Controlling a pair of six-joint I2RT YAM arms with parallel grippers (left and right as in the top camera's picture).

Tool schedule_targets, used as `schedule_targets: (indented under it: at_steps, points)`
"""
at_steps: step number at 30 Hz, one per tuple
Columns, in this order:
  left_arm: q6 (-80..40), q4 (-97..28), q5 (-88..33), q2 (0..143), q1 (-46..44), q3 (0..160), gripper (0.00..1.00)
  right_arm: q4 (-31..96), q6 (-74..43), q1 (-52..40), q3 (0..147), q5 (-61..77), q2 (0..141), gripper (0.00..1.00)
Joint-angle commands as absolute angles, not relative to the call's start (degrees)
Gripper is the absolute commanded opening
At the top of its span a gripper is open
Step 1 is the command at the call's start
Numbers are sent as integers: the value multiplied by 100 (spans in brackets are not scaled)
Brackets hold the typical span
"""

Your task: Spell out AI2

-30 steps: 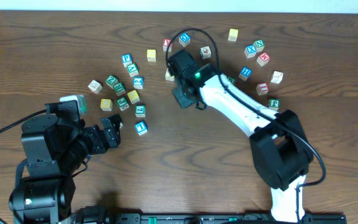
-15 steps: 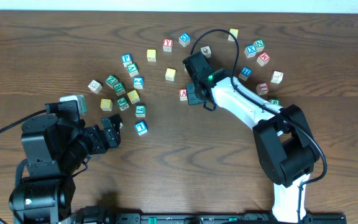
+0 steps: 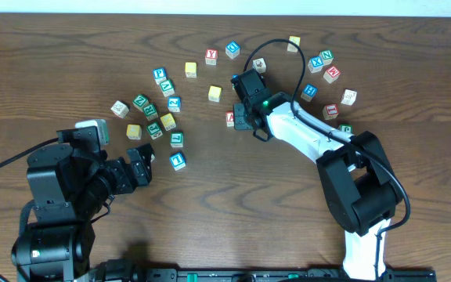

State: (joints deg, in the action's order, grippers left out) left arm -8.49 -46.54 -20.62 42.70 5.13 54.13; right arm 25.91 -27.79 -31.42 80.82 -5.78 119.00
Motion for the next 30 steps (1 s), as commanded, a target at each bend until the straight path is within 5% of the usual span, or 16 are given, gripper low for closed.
schedule_targets:
  at_steps: [1,30]
  points:
    - [-731,-4670,-2005,4265,506,5492,98,2539,-3009,-3175,8047,-585,12033,1]
    - [-731,-4670,-2005,4265,506,5492,98,2453,-3022,-3242,8047,-89,12060,1]
